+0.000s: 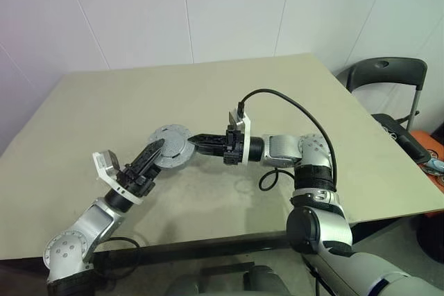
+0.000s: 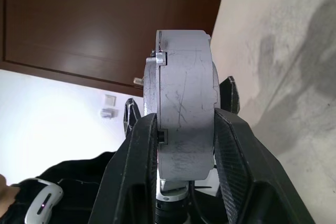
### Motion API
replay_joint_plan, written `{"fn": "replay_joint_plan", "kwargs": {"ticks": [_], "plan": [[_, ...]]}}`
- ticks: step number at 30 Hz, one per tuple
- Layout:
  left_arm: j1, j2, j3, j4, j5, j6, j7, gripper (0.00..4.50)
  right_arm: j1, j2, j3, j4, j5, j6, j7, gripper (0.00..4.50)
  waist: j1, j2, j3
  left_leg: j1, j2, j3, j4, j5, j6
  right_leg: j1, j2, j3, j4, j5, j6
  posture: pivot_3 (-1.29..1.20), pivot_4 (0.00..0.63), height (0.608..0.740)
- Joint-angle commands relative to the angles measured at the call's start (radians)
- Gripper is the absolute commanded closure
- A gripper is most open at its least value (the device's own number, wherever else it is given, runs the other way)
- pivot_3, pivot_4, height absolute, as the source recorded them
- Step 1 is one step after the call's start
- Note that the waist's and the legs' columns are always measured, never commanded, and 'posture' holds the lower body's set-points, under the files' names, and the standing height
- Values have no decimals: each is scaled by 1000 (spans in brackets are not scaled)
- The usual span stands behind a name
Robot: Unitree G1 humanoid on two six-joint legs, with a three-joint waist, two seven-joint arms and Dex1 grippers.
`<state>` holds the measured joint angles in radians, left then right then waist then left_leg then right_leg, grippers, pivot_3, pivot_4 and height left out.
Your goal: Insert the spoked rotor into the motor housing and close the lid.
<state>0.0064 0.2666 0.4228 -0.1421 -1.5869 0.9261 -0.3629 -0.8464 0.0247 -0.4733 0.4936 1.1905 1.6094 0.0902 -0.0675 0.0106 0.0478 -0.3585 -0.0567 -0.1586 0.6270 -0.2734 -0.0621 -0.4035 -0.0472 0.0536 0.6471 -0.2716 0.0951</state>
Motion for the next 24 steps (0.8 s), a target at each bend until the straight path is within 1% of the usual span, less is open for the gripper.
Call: {"fn": "replay_joint_plan", "kwargs": {"ticks": [1, 2, 4, 5, 9, 11, 15, 19, 21, 22, 24], "plan": [[-3, 14, -2, -37, -39, -4, 1, 1206, -22, 5, 3, -32, 84, 5, 3, 3334, 0, 0, 0, 0, 0, 0, 0, 0, 0, 0, 0, 0, 0, 0, 0, 0, 0, 740], [-3, 15, -3, -37, -41, -6, 1, 1596, -21, 4, 4, -32, 88, 5, -1, 3334, 0, 0, 0, 0, 0, 0, 0, 0, 0, 0, 0, 0, 0, -1, -1, 0, 0, 740], [-2, 19, -5, -36, -47, -7, 1, 2180, -19, 5, 6, -32, 92, 5, -8, 3334, -1, 0, 0, 0, 0, 0, 0, 0, 0, 0, 0, 0, 0, -1, -2, 0, 0, 740], [-2, 22, -6, -36, -52, -8, 3, 2253, -17, 3, 10, -33, 96, 5, -9, 3334, -1, 0, 0, 0, 0, 0, 0, 0, 0, 0, 0, 0, 0, -1, -2, 0, 0, 740], [2, 30, -6, -44, -72, -12, 11, 2253, -9, -2, 20, -49, 88, 5, -15, 3334, 0, 0, 0, 0, 0, 0, 0, 0, 0, 0, 0, 0, 0, -1, -2, 0, 0, 740], [7, 33, 0, -49, -87, -16, 18, 2254, -12, 0, 4, -44, 71, 5, -20, 3334, 0, 0, 0, 0, 0, 0, 0, 0, 0, 0, 0, 0, 0, -1, -2, 0, 0, 740], [34, 48, 7, -74, -115, -14, 28, 2259, -3, -5, 26, -88, 48, -11, 8, 3334, -1, 0, 0, 0, 0, 0, 0, 0, 0, 0, 0, 0, 0, -1, -2, 0, 0, 740], [51, 64, 16, -90, -139, -28, 39, 2269, -3, -12, 37, -89, 28, -21, 19, 3334, 0, 0, 0, 0, 0, 0, 0, 0, 0, 0, 0, 0, 0, -1, -2, 0, 0, 740], [56, 70, 15, -93, -145, -33, 42, 2272, -4, -15, 42, -86, 22, -19, 29, 2610, 0, 0, 0, 0, 0, 0, 0, 0, 0, 0, 0, 0, 0, -1, -2, 0, 0, 740], [59, 73, 13, -95, -147, -36, 44, 2294, -6, -16, 42, -82, 21, -13, 34, 2389, 0, 0, 0, 0, 0, 0, 0, 0, 0, 0, 0, 0, 0, -1, -2, 0, 0, 740], [66, 78, 11, -98, -152, -41, 45, 2377, -8, -21, 49, -77, 26, 0, 51, 1757, 0, 0, 0, 0, 0, 0, 0, 0, 0, 0, 0, 0, 0, -1, -2, 0, 0, 740]]}}
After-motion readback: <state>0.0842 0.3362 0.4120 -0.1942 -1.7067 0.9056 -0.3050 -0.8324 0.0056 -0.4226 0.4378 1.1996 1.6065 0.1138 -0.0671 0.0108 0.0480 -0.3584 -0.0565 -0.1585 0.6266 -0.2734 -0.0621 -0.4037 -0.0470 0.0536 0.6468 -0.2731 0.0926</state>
